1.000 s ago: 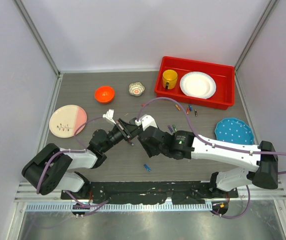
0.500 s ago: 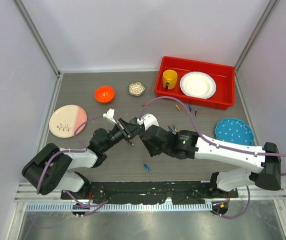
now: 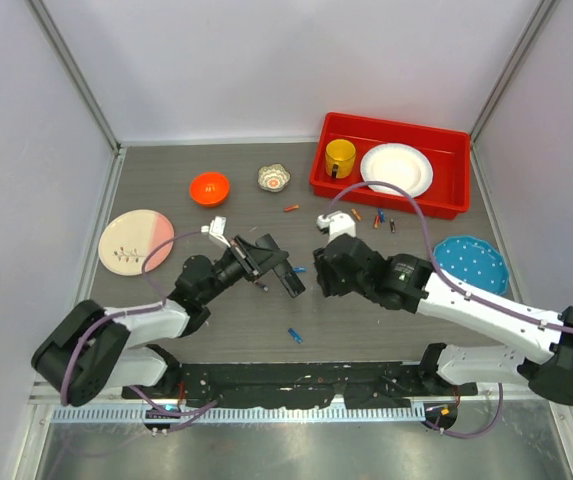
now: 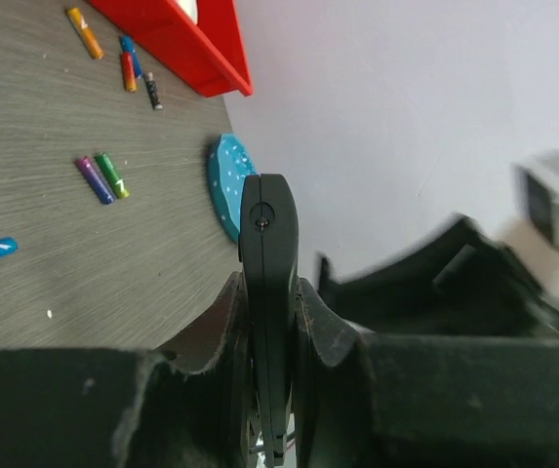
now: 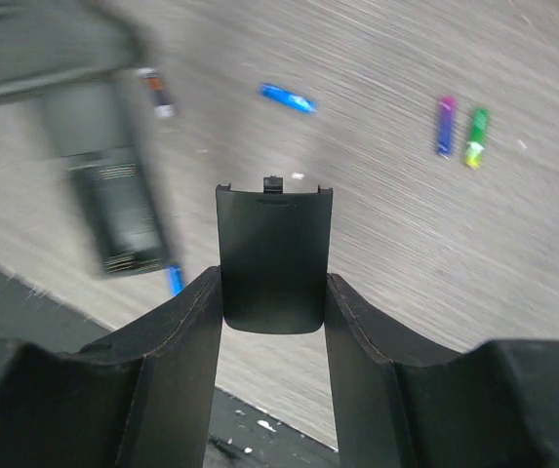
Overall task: Load the batteries into the remote control
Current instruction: Remove the battery cover from the remote control, then place the battery cover at the center of the board.
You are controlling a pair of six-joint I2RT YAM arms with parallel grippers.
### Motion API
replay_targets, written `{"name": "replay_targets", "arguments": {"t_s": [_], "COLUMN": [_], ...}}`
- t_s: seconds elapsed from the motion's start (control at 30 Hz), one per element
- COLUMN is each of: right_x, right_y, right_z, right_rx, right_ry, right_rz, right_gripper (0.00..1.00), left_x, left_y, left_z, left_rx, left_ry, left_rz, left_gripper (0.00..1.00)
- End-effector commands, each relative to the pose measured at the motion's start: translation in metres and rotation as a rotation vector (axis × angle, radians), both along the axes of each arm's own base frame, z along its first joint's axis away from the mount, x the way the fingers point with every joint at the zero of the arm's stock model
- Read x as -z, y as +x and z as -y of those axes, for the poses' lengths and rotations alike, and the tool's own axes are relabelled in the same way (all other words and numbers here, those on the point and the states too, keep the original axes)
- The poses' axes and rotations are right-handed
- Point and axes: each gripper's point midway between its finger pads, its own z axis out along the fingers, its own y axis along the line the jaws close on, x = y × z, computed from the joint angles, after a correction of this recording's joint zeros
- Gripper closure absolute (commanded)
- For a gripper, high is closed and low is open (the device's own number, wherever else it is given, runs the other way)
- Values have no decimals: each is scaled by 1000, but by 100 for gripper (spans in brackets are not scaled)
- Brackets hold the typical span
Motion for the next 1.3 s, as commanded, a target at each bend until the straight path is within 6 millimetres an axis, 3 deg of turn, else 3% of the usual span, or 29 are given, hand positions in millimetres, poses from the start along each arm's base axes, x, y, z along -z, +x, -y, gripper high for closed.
{"name": "replay_targets", "arguments": {"t_s": [0.0,0.13,0.17,0.2,0.23,0.57,1.0,1.27], "right_x": [22,63,71,77,94,156,175,173], "right_y": [32,45,47,50,49,55,61,55], "right_z": [42,72,77,80,84,98,110,109], "right_rx": [235,356,373,391,397,446,477,475], "right_ry": [65,-8,-32,-39,-77,-155,-182,-157], "right_rz": [-53,-115,-126,-141,-174,-325,-386,-401], "right_gripper": [62,63,63,64,64,64,61,33], "left_x": [-27,-42,-36,-47,-47,-39,-40,-39], "left_y": [-5,-17,-20,-25,-30,-51,-58,-59], "left_z": [-13,-25,-27,-29,-29,-40,-52,-53], "left_rx": [-20,-27,-24,-20,0,19,-22,-22], "left_ry": [11,46,69,56,56,13,9,24], "left_rz": [92,137,115,142,147,149,193,197], "left_gripper": [100,100,100,100,100,100,100,100]}}
